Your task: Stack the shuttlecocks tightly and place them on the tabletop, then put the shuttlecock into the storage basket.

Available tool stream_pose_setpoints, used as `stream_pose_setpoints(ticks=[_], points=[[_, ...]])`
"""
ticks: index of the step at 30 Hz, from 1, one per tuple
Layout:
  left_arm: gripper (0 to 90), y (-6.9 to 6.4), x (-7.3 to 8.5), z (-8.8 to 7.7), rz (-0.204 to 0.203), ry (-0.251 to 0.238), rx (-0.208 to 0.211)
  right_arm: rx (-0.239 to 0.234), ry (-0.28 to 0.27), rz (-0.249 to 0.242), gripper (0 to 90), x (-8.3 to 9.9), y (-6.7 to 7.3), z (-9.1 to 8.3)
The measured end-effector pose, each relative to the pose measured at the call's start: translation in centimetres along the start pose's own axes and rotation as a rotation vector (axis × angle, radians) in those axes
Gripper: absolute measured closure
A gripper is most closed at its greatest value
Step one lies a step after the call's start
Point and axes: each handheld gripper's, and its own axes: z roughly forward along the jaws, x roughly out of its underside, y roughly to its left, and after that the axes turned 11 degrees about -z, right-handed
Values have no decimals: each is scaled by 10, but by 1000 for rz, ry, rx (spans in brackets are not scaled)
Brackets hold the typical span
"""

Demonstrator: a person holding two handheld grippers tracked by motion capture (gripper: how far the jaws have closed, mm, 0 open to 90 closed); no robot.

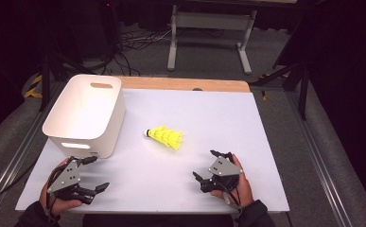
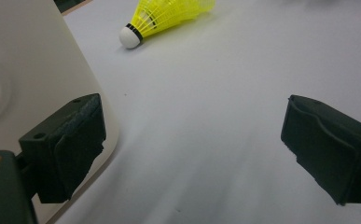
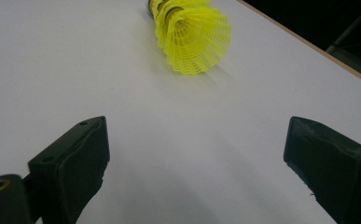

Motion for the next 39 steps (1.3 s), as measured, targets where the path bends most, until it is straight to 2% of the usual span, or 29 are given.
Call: stream_pose_setpoints(ticks=[15, 19, 21, 26, 32, 37, 39], points=[[72, -2, 0, -2, 2, 1, -4, -14, -7, 9, 79, -3, 2, 3], [72, -3, 0, -2, 7, 0, -6, -16, -11, 40, 76, -5, -1, 3], [72, -2, 0, -3, 2, -2, -8, -31, -12, 62, 79, -5, -2, 4], [72, -1, 1, -3, -5, 4, -9, -64, -1, 78, 83, -8, -6, 11], [72, -4, 0, -2, 12, 8, -6, -105, -9, 98, 86, -15, -7, 20], [71, -3, 0, -2, 16, 10, -8, -131, -6, 96, 84, -24, -8, 32], [71, -4, -1, -2, 17, 11, -9, -142, -11, 109, 102, -30, -10, 39]])
